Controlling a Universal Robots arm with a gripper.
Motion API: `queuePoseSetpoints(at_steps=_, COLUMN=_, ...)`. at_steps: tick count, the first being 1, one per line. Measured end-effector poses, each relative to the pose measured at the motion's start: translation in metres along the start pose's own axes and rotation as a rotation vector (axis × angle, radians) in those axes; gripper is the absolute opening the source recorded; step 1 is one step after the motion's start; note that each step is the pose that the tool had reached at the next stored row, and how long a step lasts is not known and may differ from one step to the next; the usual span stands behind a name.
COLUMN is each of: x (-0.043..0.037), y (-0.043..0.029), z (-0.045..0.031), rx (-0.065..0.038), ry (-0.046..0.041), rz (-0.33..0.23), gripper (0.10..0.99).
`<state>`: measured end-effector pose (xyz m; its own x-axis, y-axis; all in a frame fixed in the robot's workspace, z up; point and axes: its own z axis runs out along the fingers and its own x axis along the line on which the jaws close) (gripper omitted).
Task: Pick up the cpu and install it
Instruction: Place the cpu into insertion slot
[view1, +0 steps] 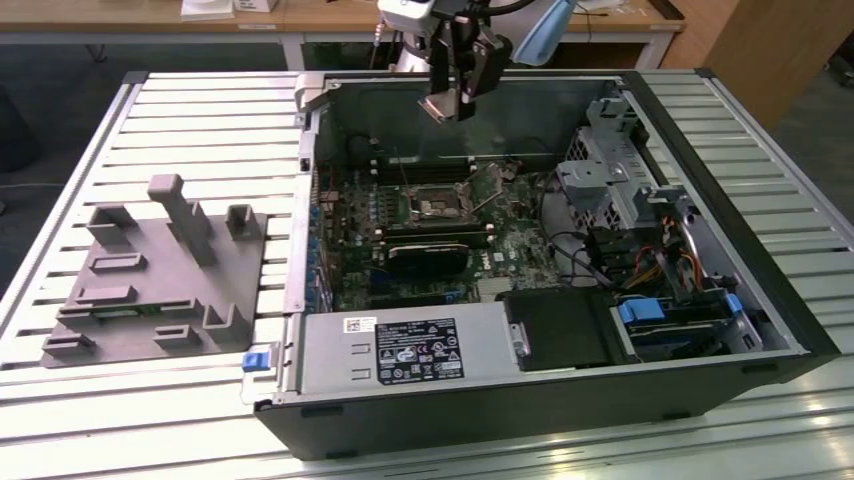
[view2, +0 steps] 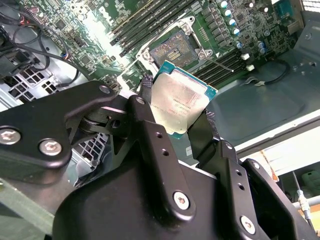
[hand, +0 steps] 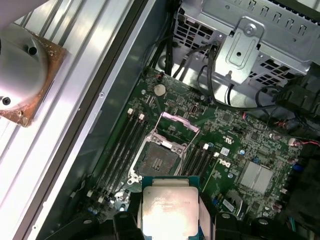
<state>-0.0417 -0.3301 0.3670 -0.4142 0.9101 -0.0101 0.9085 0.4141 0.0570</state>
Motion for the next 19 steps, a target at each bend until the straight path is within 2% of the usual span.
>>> queuePoseSetpoints(at_steps=19, x=0.0, y=0.0, z=0.0005, rx=0.0, ry=-0.0018, rz=0.032, gripper=0.537)
